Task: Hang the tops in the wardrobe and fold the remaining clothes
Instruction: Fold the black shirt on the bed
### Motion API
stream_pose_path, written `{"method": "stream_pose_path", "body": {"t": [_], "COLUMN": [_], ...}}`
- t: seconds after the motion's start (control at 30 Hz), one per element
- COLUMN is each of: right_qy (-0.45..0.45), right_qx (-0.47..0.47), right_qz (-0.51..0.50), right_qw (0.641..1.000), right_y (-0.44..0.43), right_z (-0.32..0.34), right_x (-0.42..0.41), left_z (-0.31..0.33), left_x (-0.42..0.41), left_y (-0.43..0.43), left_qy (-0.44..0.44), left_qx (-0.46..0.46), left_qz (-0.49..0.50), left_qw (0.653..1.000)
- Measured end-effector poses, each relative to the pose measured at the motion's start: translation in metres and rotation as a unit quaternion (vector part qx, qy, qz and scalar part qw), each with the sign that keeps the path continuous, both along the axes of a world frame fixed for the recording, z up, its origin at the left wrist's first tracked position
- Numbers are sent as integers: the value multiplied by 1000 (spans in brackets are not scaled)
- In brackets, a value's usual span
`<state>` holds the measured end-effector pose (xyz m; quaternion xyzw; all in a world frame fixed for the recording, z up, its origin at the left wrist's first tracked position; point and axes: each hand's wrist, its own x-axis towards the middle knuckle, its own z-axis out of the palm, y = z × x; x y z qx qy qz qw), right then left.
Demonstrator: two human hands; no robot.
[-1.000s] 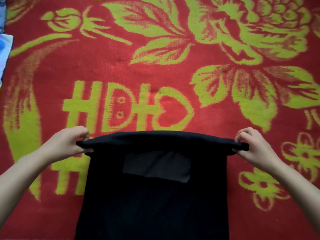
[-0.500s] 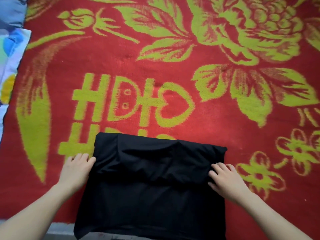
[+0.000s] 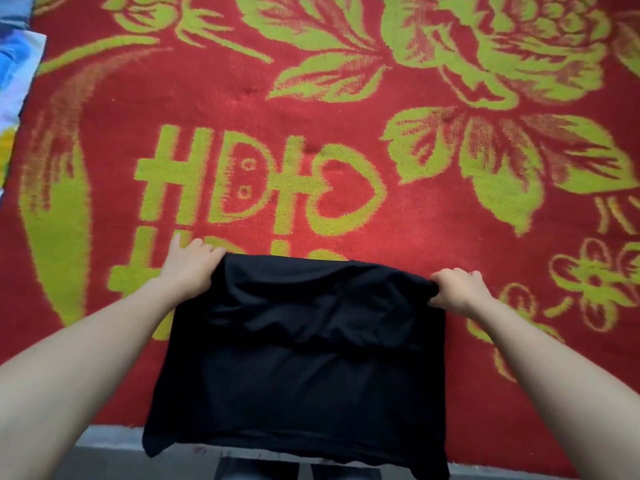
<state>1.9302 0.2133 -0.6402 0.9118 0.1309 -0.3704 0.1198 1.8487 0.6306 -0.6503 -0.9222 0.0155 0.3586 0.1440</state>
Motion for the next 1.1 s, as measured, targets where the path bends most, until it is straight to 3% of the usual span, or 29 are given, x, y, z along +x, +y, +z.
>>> {"method": "stream_pose_path", "body": {"t": [0.17, 0.27, 0.37, 0.5, 0.67, 0.73, 0.83, 0.87, 0.97, 1.03, 1.1], "right_qy": [-10, 5, -51, -101, -2, 34, 128, 136, 74, 41, 17], "right_qx": [103, 183, 223, 208, 138, 72, -21, -23, 54, 139, 186], "right_qz": [-5, -54, 46, 196, 208, 217, 108, 57, -162, -360, -492], "right_qw": [995, 982, 972, 953, 968, 973, 986, 989, 983, 921, 850], "right_y": [-21, -37, -47, -51, -46, -44, -45, -45, -45, -40, -31], "right_z": [25, 48, 69, 71, 43, 32, 17, 15, 10, 6, 3], "right_x": [-15, -53, -102, -167, -228, -239, -254, -258, -264, -263, -262], "left_z": [37, 58, 70, 62, 42, 38, 31, 33, 32, 27, 19], "left_x": [-19, -55, -99, -159, -207, -214, -224, -224, -224, -223, -224], "left_y": [15, 26, 29, 29, 10, -4, -12, -17, -28, -40, -52], "left_qy": [-71, -190, -231, -225, -211, -102, 49, 41, -114, -161, -123], "left_qx": [-77, -213, -263, -246, -165, -60, 41, 33, -74, -95, -107], "left_qz": [-61, -125, -175, -206, -115, -47, 27, 46, 43, 65, 88], "left_qw": [993, 950, 921, 920, 957, 992, 998, 998, 990, 980, 983]}}
